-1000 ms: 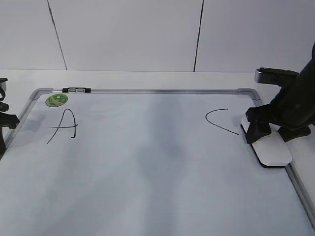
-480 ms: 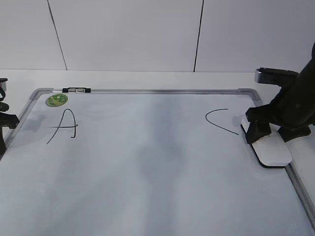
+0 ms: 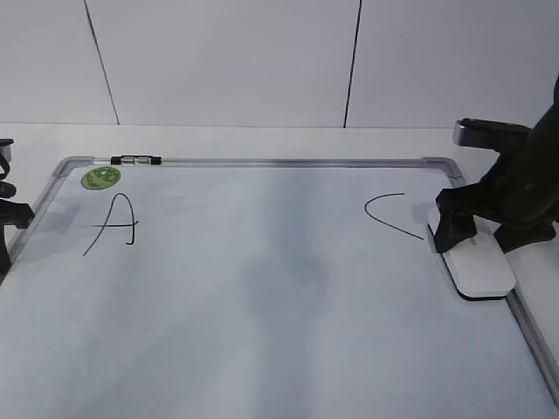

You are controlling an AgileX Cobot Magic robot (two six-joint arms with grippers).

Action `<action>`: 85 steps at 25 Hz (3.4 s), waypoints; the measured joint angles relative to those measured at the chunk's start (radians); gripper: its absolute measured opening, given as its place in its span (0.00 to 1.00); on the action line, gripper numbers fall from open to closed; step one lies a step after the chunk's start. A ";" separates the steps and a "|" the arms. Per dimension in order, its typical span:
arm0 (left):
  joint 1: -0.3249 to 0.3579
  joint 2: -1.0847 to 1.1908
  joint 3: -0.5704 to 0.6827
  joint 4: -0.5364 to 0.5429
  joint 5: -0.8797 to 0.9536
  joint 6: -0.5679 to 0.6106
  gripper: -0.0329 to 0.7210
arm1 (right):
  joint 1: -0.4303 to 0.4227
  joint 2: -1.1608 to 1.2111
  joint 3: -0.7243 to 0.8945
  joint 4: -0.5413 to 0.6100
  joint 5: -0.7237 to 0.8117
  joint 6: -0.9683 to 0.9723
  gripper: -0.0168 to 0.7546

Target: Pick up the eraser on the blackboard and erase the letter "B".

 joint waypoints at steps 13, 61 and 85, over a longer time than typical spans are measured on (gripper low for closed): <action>0.000 0.000 0.000 0.000 0.000 0.000 0.07 | 0.000 0.000 -0.166 -0.019 0.246 0.032 0.89; 0.000 -0.529 -0.157 -0.015 0.310 0.011 0.47 | 0.000 -0.599 -0.021 -0.016 0.438 0.064 0.75; 0.000 -1.649 0.401 -0.065 0.342 0.009 0.37 | 0.000 -1.416 0.535 -0.030 0.348 -0.027 0.75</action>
